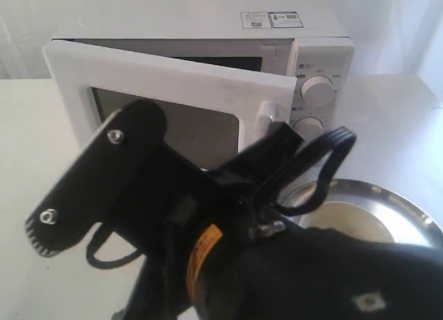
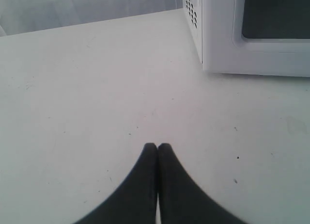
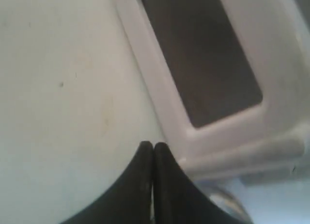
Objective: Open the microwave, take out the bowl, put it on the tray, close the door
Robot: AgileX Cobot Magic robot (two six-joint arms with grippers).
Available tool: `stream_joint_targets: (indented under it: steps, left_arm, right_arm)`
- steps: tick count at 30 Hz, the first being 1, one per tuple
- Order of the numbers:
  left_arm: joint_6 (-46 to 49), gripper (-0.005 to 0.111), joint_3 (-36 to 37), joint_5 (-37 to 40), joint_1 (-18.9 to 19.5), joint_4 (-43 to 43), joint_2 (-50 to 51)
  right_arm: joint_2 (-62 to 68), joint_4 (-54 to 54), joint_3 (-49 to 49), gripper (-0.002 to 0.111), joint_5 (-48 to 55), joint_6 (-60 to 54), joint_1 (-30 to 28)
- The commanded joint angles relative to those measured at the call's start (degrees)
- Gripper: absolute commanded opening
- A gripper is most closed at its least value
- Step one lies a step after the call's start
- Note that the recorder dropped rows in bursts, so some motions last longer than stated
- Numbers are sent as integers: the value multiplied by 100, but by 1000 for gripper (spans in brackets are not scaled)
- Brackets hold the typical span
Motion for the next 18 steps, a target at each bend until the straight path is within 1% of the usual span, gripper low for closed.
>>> stream_joint_targets:
  steps: [1,2,3,4,5,6,7,8,10,12,14,18]
  left_arm:
    - [-32,0,19,-7,-5,-22,-12]
    - [-32,0,19,-7,-5,-22,-12]
    - [-32,0,19,-7,-5,-22,-12]
    - [-32,0,19,-7,-5,-22,-12]
    - [-32,0,19,-7,-5,-22,-12]
    - [-32,0,19,-7,-5,-22,-12]
    - [-32,0,19,-7,-5,-22,-12]
    - [-32,0,19,-7,-5,-22,-12]
    - [-32,0,19,-7,-5,-22,-12]
    - [-32,0,19,-7,-5,-22,-12]
    - [-32,0,19,-7,-5,-22,-12]
    - [-32,0,19,-7,-5,-22,-12]
  right_arm:
    - [143,-1877,306,0,32,939,-623]
    - [262,-2254,395,0,56,1300,-1034]
    - [334,-2357,419,0,-51,1384,-1277]
    - [468,-2603,460,0,-471,1505,-1787]
    - [546,-2769,460,0,-742,1561,-2066]
    - [728,-3214,460,0,-1354,1899,-2596]
    - [875,-3825,450,0,-1707,2387,-3010]
    - [1056,-4069,450,0,-1811,2928,-3367]
    - [1497,-4069,92,0,-1791,2748,-3966]
    - [1841,-4069,-222,0,-2106,2436,-4349]
    - [2072,-4069,-434,0,-2125,2385,-4529]
    - [2080,-4069,-511,0,-2143,2420,-4520]
